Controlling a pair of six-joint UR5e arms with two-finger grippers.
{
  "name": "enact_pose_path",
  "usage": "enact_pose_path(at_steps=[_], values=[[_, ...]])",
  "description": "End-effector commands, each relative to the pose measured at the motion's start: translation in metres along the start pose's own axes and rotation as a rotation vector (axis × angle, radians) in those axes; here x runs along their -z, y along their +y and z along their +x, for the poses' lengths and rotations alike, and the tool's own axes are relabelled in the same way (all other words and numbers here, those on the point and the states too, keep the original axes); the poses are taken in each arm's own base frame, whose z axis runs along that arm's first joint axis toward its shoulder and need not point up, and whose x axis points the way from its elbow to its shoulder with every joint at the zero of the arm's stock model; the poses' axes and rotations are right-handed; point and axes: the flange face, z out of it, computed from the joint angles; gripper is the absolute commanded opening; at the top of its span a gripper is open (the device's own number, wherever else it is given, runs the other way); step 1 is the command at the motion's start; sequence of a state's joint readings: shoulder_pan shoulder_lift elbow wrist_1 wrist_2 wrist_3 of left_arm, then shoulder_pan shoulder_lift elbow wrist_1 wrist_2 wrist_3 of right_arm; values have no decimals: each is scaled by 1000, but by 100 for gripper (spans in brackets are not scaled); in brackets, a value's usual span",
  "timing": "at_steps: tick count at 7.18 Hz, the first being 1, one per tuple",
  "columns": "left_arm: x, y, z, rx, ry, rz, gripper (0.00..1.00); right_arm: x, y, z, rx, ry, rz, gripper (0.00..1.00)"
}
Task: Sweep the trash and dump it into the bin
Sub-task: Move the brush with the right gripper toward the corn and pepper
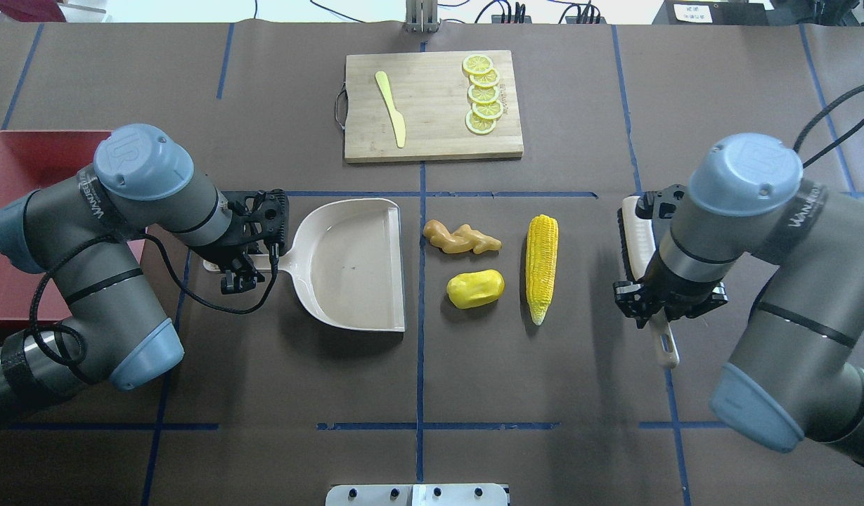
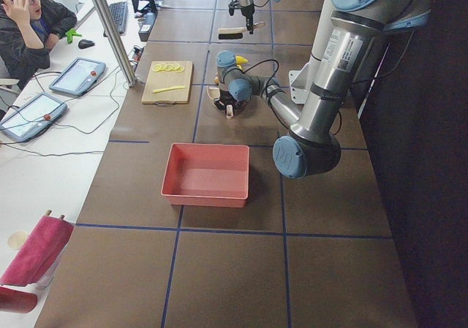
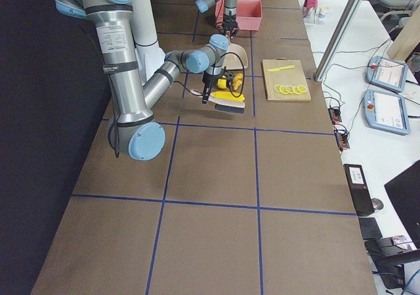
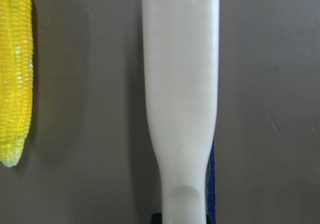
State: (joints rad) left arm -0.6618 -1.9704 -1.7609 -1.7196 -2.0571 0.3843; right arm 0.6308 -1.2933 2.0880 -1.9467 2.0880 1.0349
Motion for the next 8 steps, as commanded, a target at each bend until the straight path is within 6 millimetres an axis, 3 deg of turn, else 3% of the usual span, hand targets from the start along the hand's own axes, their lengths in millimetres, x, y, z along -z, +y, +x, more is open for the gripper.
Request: enact_pose_path(at_steps=[1,4,7,8], values=[[-5,1,1,2,6,-9,1,6,11,-33,24,60,9,0],[1,-9,1,19,-9,-64,2,1,12,-34,26,70,2,0],[4,-15,2,15,-9,-56,2,-22,16,-43,39,106,-19,0],[5,-17,1,15,-11,-54,3,-32,11,-55,47,127,-7,0]])
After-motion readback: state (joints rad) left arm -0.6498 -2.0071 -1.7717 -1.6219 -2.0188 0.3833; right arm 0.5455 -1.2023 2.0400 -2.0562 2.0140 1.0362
